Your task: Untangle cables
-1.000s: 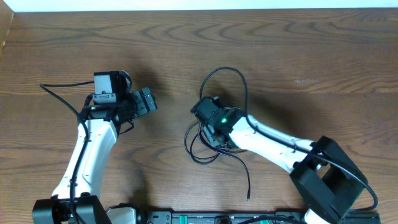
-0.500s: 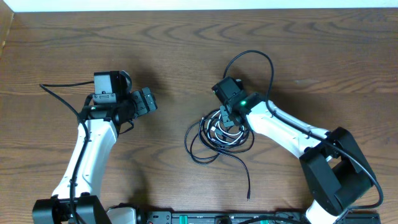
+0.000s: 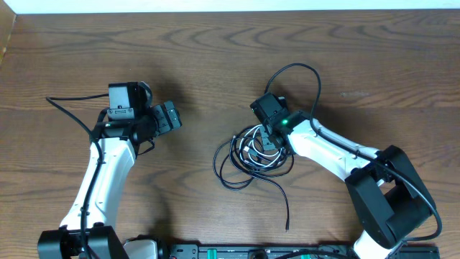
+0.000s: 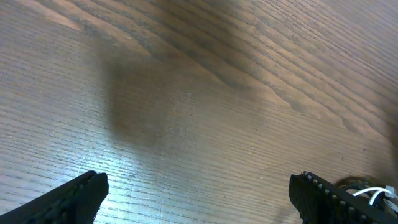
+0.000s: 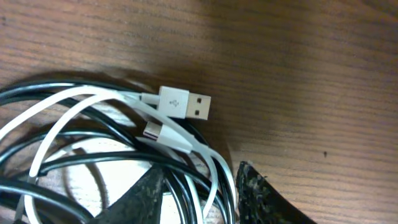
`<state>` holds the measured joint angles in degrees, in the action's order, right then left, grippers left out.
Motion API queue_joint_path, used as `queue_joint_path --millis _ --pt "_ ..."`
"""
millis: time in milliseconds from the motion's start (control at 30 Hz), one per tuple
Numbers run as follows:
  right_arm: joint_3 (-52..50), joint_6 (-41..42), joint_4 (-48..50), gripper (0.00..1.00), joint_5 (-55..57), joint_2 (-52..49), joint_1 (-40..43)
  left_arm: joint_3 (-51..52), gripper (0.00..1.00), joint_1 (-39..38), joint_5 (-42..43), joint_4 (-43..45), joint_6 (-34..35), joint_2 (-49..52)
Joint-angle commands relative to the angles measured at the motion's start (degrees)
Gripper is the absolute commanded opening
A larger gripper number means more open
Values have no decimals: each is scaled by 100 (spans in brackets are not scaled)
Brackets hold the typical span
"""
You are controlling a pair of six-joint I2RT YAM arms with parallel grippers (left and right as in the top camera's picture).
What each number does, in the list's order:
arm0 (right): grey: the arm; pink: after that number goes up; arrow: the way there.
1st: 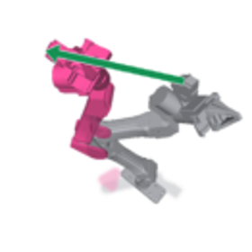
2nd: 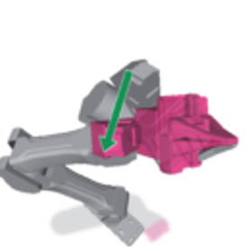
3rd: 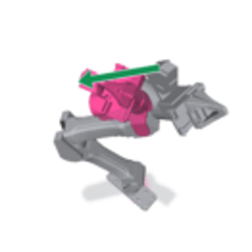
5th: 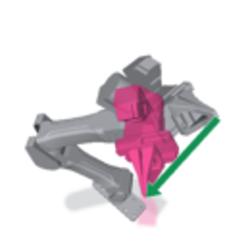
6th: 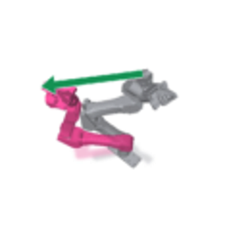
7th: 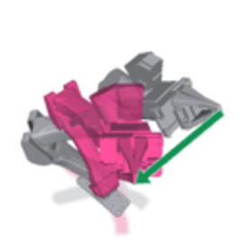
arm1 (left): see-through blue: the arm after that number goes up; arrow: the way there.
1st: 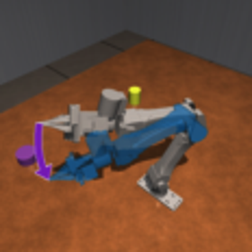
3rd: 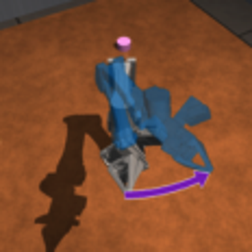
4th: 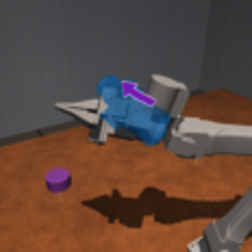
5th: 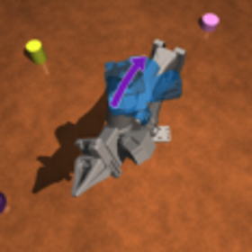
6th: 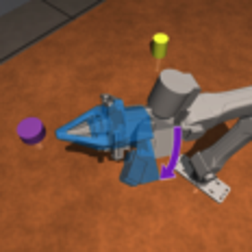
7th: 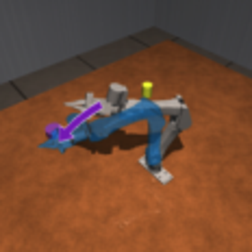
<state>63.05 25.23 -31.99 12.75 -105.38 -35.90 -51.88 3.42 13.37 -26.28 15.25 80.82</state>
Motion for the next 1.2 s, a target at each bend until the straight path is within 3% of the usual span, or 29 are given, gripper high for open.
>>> queue_joint_path --millis 0,467,800,1167 --pt "-74 48 116 34 236 -39 37 39 98 0 -9 22 55 52" --pt "-555 48 925 24 363 -44 120 39 98 0 61 24 55 52" --pt "-855 52 1316 1 363 -44 120 39 98 0 94 28 52 52" --pt "-791 114 1272 1 -17 262 120 39 98 0 122 68 44 52"
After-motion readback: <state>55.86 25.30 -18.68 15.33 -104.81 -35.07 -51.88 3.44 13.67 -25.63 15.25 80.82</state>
